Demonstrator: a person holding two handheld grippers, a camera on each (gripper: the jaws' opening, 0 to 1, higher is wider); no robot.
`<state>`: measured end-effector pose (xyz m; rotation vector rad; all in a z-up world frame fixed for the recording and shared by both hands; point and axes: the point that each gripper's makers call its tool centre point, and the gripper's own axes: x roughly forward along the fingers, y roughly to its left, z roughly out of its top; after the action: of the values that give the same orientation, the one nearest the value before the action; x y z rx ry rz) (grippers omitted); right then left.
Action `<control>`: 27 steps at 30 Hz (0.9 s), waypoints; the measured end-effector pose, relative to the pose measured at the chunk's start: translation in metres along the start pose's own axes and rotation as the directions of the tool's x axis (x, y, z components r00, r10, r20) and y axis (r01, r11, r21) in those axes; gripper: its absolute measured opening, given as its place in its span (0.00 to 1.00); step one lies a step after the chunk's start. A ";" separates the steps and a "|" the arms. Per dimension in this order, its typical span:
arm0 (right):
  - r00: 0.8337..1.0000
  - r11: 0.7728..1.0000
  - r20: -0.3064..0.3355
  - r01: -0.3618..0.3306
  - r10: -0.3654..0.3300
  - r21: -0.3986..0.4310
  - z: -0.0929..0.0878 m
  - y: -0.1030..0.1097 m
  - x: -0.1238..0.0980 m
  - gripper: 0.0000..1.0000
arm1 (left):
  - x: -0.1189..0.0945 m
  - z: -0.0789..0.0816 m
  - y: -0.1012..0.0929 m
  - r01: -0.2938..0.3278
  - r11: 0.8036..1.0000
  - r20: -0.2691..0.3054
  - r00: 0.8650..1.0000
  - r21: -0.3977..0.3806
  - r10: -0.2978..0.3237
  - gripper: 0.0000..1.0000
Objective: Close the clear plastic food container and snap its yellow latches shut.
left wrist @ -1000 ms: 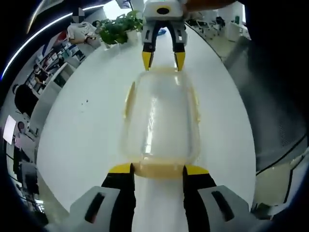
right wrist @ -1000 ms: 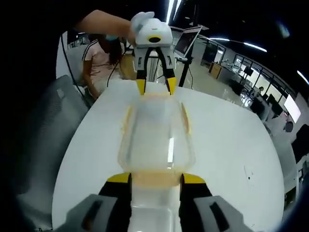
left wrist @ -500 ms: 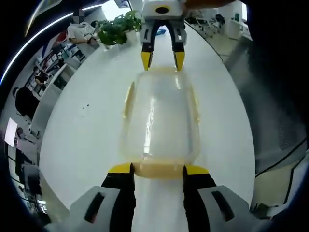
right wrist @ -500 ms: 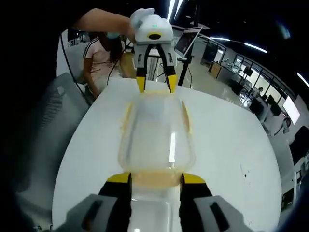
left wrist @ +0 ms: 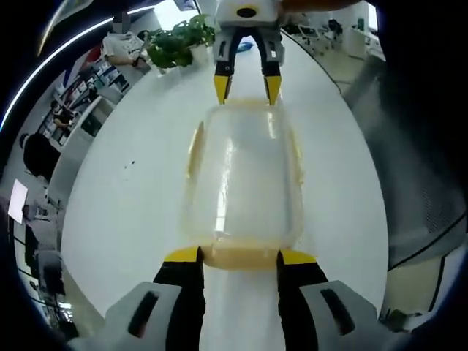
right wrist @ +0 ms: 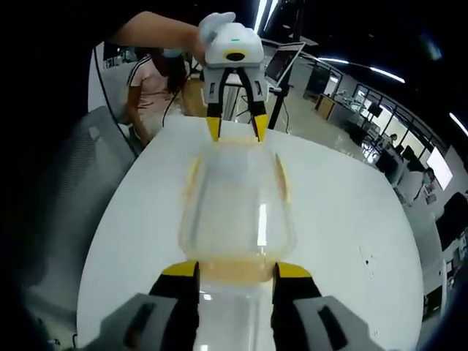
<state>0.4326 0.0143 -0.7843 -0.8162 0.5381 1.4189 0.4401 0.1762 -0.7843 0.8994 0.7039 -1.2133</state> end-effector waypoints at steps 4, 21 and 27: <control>1.000 1.000 -0.007 0.006 -0.006 -0.002 -0.006 -0.001 -0.004 0.36 | 0.006 0.007 0.000 -0.004 1.000 -0.001 1.000 0.005 0.004 0.35; 0.999 1.000 -0.040 0.004 -0.003 0.023 -0.037 -0.001 -0.023 0.36 | 0.024 0.036 0.002 0.005 1.000 0.026 1.000 0.006 -0.005 0.36; 0.998 1.000 -0.070 0.007 -0.006 0.020 -0.046 0.003 -0.031 0.36 | 0.031 0.048 -0.002 0.014 1.000 0.032 0.999 0.016 -0.015 0.36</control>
<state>0.4326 -0.0410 -0.7906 -0.8535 0.6021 1.3808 0.4449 0.1196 -0.7877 0.8873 0.6774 -1.2451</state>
